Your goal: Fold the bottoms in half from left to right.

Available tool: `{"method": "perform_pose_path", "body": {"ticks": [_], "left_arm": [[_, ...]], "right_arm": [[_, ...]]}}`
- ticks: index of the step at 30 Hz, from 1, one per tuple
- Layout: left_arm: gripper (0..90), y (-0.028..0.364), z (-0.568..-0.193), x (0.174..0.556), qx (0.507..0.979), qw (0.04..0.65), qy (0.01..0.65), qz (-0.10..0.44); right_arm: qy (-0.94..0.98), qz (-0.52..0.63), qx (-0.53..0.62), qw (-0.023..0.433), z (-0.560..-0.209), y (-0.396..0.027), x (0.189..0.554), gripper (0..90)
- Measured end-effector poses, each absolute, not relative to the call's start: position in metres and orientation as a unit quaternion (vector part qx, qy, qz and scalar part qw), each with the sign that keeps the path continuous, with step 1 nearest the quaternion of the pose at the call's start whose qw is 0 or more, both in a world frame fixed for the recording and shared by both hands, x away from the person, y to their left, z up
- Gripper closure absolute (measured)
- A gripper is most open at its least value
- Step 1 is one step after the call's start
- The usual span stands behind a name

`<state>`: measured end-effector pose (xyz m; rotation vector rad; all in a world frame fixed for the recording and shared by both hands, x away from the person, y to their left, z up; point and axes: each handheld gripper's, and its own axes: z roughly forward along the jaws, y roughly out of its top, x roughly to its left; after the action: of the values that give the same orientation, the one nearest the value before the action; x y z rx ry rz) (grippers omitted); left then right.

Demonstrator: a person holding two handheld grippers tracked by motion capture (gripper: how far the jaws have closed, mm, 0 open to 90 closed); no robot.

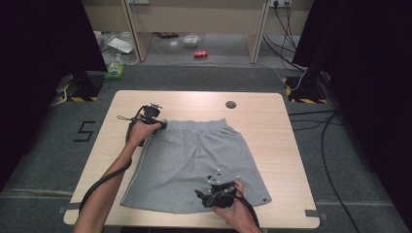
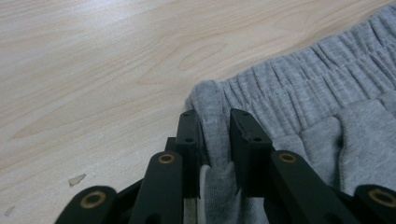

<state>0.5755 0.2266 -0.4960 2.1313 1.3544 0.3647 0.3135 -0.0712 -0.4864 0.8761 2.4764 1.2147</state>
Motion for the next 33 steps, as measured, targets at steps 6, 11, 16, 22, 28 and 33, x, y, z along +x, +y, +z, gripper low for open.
{"method": "perform_pose_path", "body": {"ticks": [6,11,16,22,28,33], "left_arm": [[73.6,0.226,-0.495,0.577,0.803,0.284,0.506,0.137],[73.6,0.227,-0.495,0.577,0.801,0.287,0.508,0.133],[73.5,0.228,-0.495,0.578,0.801,0.289,0.509,0.129],[73.5,0.228,-0.495,0.579,0.804,0.286,0.506,0.128],[73.5,0.228,-0.495,0.579,0.807,0.286,0.501,0.129],[73.5,0.231,-0.496,0.580,0.805,0.294,0.501,0.121]], "right_arm": [[0.863,0.421,0.263,0.093,-0.488,-0.023,0.315,36.7],[0.873,0.427,0.221,0.075,-0.486,0.021,0.312,40.4],[0.881,0.428,0.191,0.060,-0.486,0.052,0.309,42.5],[0.885,0.430,0.172,0.049,-0.490,0.084,0.306,43.7],[0.888,0.427,0.164,0.036,-0.498,0.113,0.301,44.1],[0.894,0.419,0.154,0.034,-0.505,0.127,0.300,44.7]]}}
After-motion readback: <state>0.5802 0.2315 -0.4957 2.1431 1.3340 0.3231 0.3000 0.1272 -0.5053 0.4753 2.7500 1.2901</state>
